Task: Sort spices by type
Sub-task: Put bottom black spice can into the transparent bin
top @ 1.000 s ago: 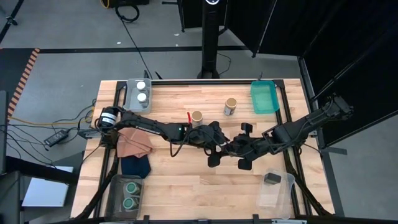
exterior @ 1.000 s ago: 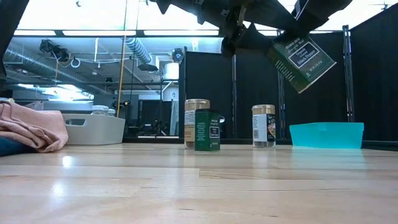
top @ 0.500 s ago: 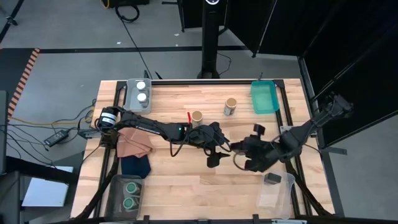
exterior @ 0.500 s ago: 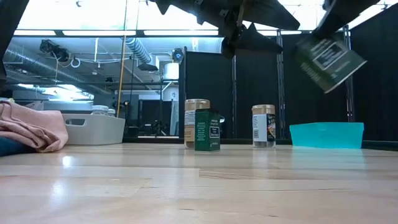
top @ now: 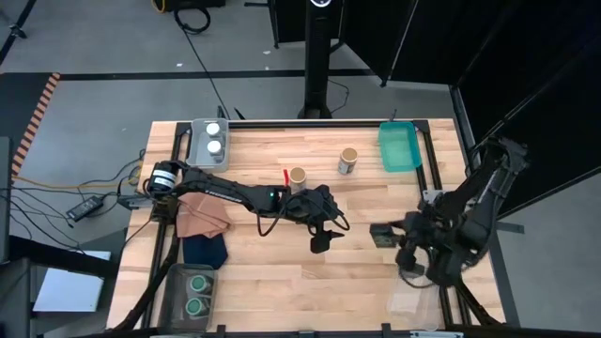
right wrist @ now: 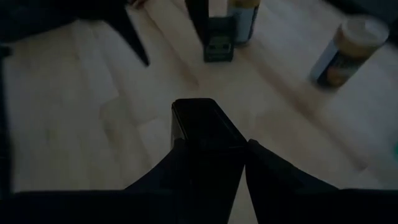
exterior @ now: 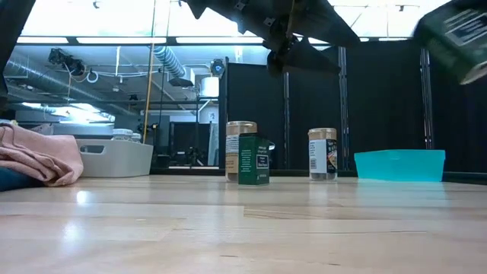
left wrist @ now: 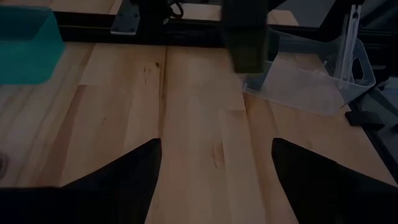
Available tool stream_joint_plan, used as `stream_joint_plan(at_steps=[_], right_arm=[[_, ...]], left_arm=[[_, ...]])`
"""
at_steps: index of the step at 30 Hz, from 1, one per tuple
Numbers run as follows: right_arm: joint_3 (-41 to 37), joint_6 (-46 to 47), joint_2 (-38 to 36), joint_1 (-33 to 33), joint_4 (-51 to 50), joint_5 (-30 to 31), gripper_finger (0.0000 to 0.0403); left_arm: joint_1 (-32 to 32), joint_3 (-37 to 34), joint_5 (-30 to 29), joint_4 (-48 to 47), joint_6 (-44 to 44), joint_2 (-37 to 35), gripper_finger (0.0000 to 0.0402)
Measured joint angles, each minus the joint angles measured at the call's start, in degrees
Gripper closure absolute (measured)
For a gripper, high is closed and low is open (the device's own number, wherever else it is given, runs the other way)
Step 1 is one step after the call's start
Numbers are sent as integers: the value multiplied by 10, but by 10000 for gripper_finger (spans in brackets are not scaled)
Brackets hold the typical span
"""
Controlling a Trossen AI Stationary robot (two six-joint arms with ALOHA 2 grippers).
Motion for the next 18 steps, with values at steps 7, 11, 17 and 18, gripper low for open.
stream_joint_plan(at_steps=[7, 11, 17, 18], right_arm=[[0, 153, 4, 100, -11, 2, 275], [0, 196, 6, 143, -11, 5, 283], [0, 215, 30, 191, -11, 4, 339], [0, 216, 36, 196, -12, 3, 354]], left_arm=[[0, 0, -1, -2, -11, 0, 92], [0, 0, -9, -2, -15, 0, 92], [0, 0, -17, -2, -27, 0, 92], [0, 0, -17, -2, -29, 0, 92]])
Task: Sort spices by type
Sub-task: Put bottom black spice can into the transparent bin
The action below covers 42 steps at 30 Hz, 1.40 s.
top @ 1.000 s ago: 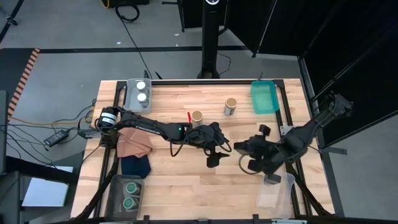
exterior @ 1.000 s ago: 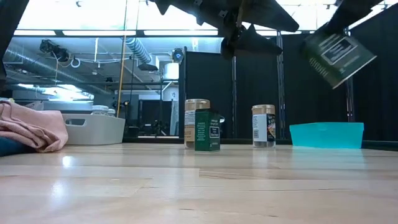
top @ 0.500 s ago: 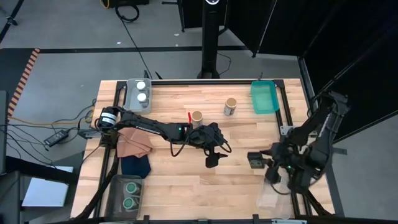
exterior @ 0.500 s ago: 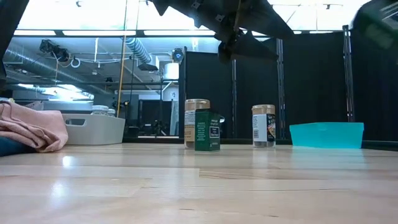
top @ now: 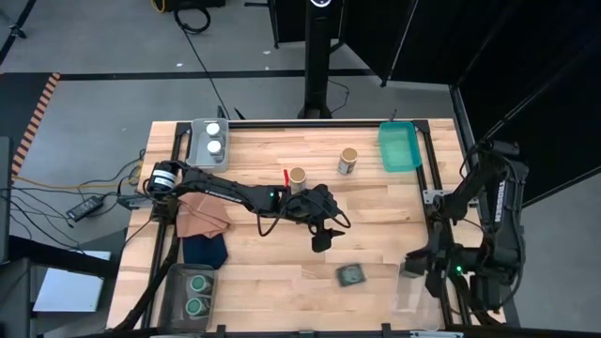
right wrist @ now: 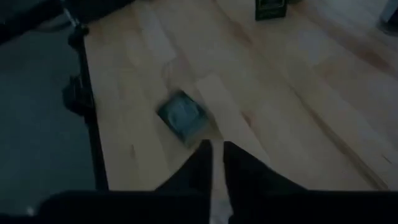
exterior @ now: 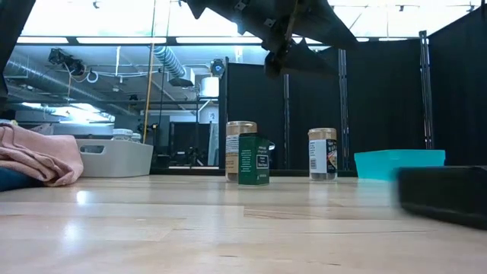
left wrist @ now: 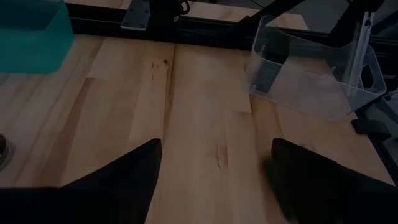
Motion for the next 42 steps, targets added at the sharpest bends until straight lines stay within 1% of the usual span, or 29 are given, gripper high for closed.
stream_joint_plan(at_steps=[2, 3, 5, 6, 7, 9, 11, 14, 16, 18, 20, 22, 26, 30, 34, 36, 39, 42], right_arm=[[0, -3, 9, 7, -6, -4, 386], [0, -6, 12, 8, -11, -5, 394], [0, -19, 13, 3, -15, -6, 395], [0, -30, 13, -4, -14, -6, 387], [1, -42, 13, -13, -13, -12, 375], [9, -70, 13, -32, -12, -36, 342], [19, -107, 13, -55, -12, -76, 303], [36, -181, 13, -86, -11, -119, 241], [48, -237, 13, -107, -7, -125, 203], [57, -300, 13, -130, 4, -126, 169], [60, -361, 13, -155, 19, -126, 143], [60, -403, 13, -180, 30, -136, 126], [60, -444, 13, -226, 37, -172, 112], [60, -457, 13, -243, 40, -195, 111], [60, -461, 13, -244, 43, -197, 115], [60, -461, 13, -244, 45, -197, 116], [59, -460, 13, -243, 50, -199, 115], [59, -448, 13, -242, 50, -200, 113]], left_arm=[[0, 0, 0, 0, -1, 0, 92], [0, 0, 0, 0, -3, 0, 92], [0, 0, 0, -3, -19, 0, 92], [1, 0, 0, -7, -31, 0, 92], [3, 0, 4, -15, -44, -2, 92], [8, 0, 36, -51, -60, -10, 92], [14, 0, 69, -118, -63, -29, 92], [18, 0, 83, -234, -52, -59, 92], [18, 0, 85, -308, -34, -75, 94], [12, -1, 86, -354, -11, -91, 96], [1, 0, 86, -389, 12, -104, 99], [-16, 0, 86, -408, 37, -112, 101], [-58, 0, 72, -403, 124, -117, 103], [-95, 0, 38, -382, 239, -107, 101], [-102, 0, -2, -323, 284, -94, 98], [-102, 0, -7, -283, 316, -91, 98], [-103, 3, -10, -249, 374, -80, 97], [-98, 22, -11, -245, 411, -59, 97]])
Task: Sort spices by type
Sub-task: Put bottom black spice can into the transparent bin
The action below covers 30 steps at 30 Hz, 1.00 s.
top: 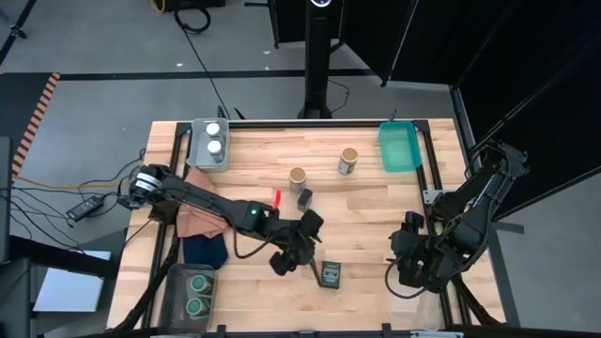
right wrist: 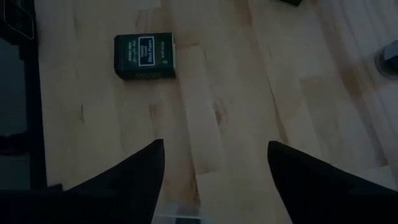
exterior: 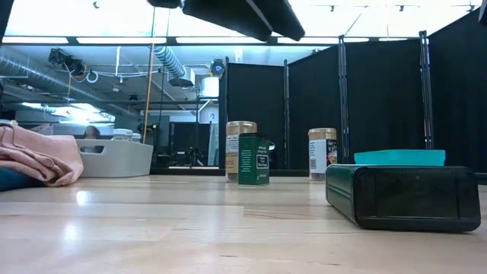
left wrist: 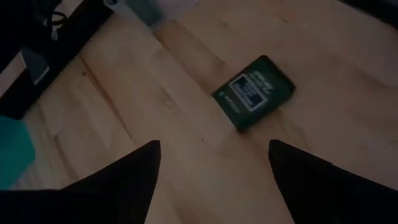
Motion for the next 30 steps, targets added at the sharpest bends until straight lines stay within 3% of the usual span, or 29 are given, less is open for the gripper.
stream_joint_plan(at_steps=[9, 17, 22, 30], right_arm=[[0, 8, 0, 11, -2, -7, 115], [0, 7, 0, 15, -2, -2, 115], [0, -78, 5, -16, 15, 9, 119], [0, -327, 19, -147, 151, -19, 120]], left_arm=[[6, 97, 7, -2, 33, 86, 97], [8, 165, -3, -101, 25, 137, 97], [8, 208, -66, -247, -62, 131, 99], [10, 324, -62, -443, -288, 70, 99]])
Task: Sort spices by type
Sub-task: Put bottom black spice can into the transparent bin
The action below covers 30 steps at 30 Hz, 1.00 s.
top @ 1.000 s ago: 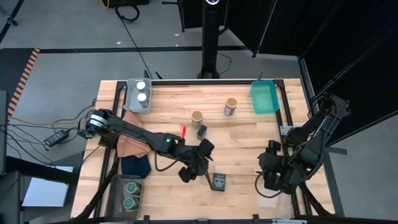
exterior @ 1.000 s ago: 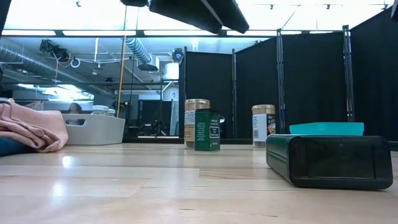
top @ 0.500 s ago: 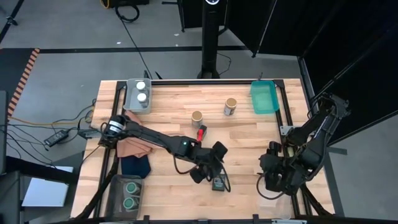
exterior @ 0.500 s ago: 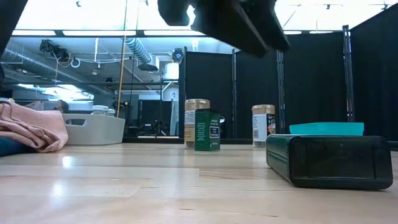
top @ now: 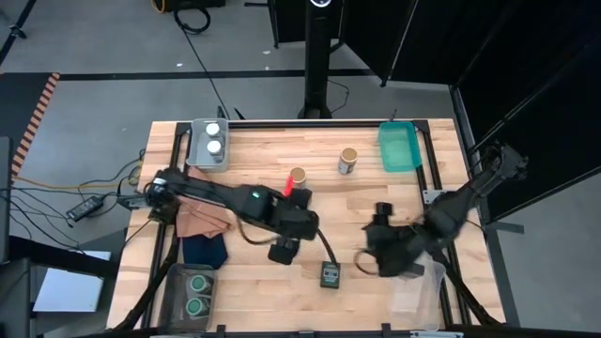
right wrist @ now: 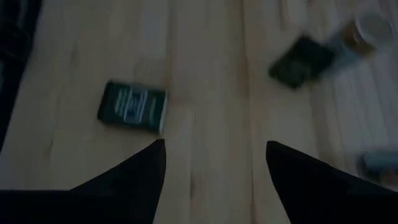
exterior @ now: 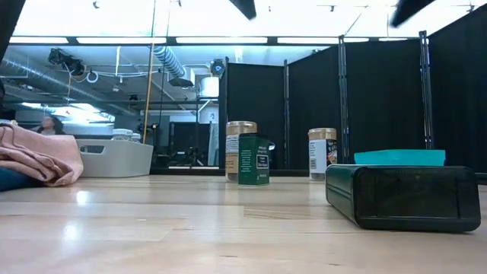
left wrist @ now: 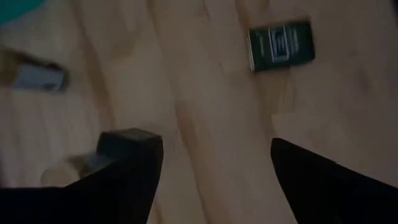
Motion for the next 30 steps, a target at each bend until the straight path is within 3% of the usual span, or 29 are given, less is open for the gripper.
stream_joint_plan(at_steps=[5, 11, 18, 30], right_arm=[[0, -144, 29, -73, 98, -68, 123], [3, -306, 68, -112, 133, -141, 124], [37, -430, 150, -110, 120, -185, 124], [108, -579, 282, -103, 111, -215, 115]], left_arm=[[-8, 47, -27, -59, -92, -48, 99], [-19, 65, -73, -91, -151, -93, 99], [-27, 66, -81, -136, -207, -110, 99], [-37, 61, -81, -191, -229, -108, 99]])
